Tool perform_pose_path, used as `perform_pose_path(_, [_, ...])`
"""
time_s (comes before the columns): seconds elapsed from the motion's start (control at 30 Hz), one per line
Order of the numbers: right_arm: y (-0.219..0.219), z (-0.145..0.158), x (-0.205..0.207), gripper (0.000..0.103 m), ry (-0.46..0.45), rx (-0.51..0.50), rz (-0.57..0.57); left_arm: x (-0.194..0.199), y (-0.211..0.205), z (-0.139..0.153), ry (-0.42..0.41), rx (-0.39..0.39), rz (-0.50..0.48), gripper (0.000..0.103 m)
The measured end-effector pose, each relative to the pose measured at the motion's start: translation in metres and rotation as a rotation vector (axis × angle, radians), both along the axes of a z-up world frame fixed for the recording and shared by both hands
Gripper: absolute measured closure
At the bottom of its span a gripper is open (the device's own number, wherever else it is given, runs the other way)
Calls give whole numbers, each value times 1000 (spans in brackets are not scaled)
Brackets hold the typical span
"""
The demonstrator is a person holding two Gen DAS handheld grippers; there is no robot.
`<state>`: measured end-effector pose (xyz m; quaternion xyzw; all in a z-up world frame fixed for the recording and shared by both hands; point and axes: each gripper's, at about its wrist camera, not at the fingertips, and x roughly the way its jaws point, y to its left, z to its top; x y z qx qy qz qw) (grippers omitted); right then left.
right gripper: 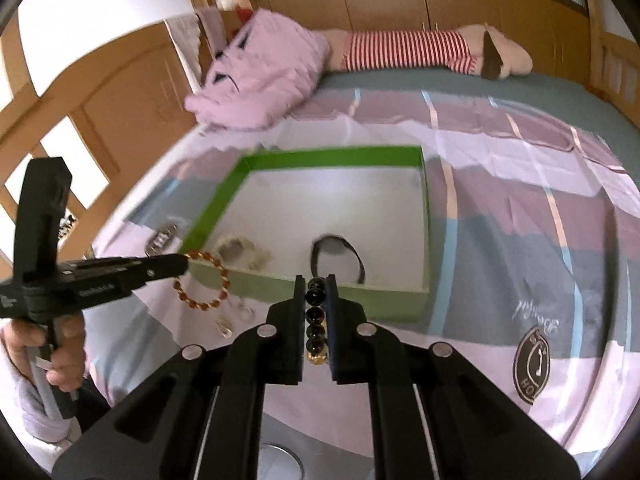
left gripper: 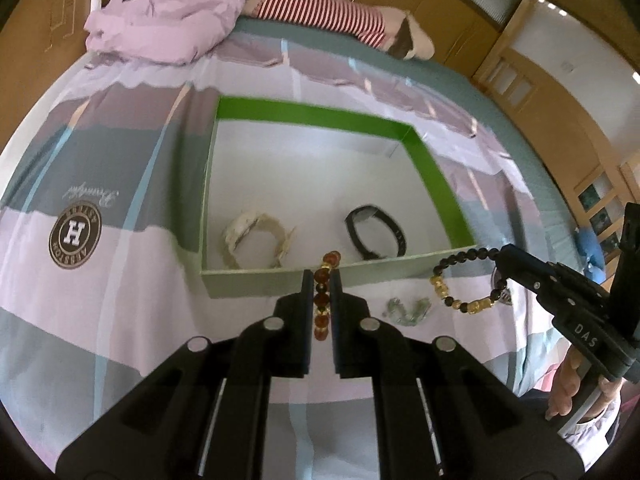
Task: Organize jewelry
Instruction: 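Lower both bracelets into the green box and open both tools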
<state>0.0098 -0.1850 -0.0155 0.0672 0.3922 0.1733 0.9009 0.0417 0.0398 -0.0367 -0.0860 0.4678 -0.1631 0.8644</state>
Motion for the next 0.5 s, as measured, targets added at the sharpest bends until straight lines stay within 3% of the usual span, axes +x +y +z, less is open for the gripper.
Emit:
perform_pose_path(0.2, [2,9,6,94,-34,26,-9,1,2,9,-36,-30,-2,96])
perform_pose_path(0.33, [5,22,6,94,-112,2,-48,-2,8,25,-121,-40,34,96])
perform_pose_path(0.5, [18,22,25,94,-156,-82,-94,6,6,34,-206,69,115,96])
